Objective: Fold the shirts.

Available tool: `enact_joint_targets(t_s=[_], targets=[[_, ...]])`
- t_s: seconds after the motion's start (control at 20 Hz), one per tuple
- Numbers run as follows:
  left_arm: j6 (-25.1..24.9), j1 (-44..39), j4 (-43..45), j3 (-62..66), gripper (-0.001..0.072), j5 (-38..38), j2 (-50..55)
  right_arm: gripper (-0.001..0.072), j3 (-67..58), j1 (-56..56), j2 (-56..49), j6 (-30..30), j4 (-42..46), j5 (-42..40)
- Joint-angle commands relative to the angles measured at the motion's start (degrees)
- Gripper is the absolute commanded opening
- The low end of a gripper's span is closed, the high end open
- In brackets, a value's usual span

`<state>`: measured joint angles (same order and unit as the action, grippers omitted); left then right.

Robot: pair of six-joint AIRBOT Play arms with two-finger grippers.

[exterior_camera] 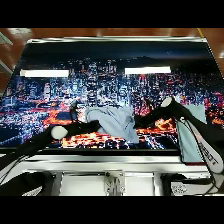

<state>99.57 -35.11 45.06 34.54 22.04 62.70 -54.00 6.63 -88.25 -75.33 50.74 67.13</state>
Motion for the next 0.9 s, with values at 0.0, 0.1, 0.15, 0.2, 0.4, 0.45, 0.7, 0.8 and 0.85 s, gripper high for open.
enact_joint_targets(t_s=[0.0, 0.1, 0.15, 0.2, 0.4, 0.45, 0.7, 0.8, 0.85], targets=[[-7.06, 8.17, 9.05, 4.81, 0.0038, 9.07, -12.83, 0.0061, -7.56, -2.78, 7.67, 2.38, 3.85, 3.52], [-10.47, 15.80, 13.20, 14.23, 0.0038, 18.43, -20.98, 0.0061, -15.52, -6.40, 15.82, 3.02, 4.68, 4.46], [-10.56, 19.10, 14.82, 19.58, 0.0039, 20.81, -23.96, 0.0061, -19.58, -8.13, 19.98, 2.95, 4.66, 4.00], [-10.45, 22.21, 15.26, 25.20, 0.0039, 21.57, -26.51, 0.0061, -23.98, -9.77, 24.46, 2.62, 4.66, 2.86], [-9.94, 29.18, 13.77, 48.43, 0.0040, 21.57, -30.51, 0.0061, -37.35, -11.43, 39.76, -1.09, 3.08, -8.98], [-9.94, 28.96, 12.44, 52.52, 0.0039, 21.55, -30.49, 0.0061, -39.63, -11.41, 42.86, -1.14, 0.81, -12.46], [-9.99, 29.00, 8.98, 59.93, 0.0040, 22.95, -30.64, 0.0061, -46.51, -11.41, 49.90, -4.39, 2.97, -16.11], [-9.99, 29.03, 11.17, 59.80, 0.0040, 26.27, -30.27, 0.0061, -46.51, -11.41, 50.31, -5.88, 5.44, -11.41], [-9.97, 29.00, 13.42, 59.78, 0.0040, 29.20, -29.94, 0.0060, -46.51, -11.41, 49.99, -6.88, 7.78, -7.78]])
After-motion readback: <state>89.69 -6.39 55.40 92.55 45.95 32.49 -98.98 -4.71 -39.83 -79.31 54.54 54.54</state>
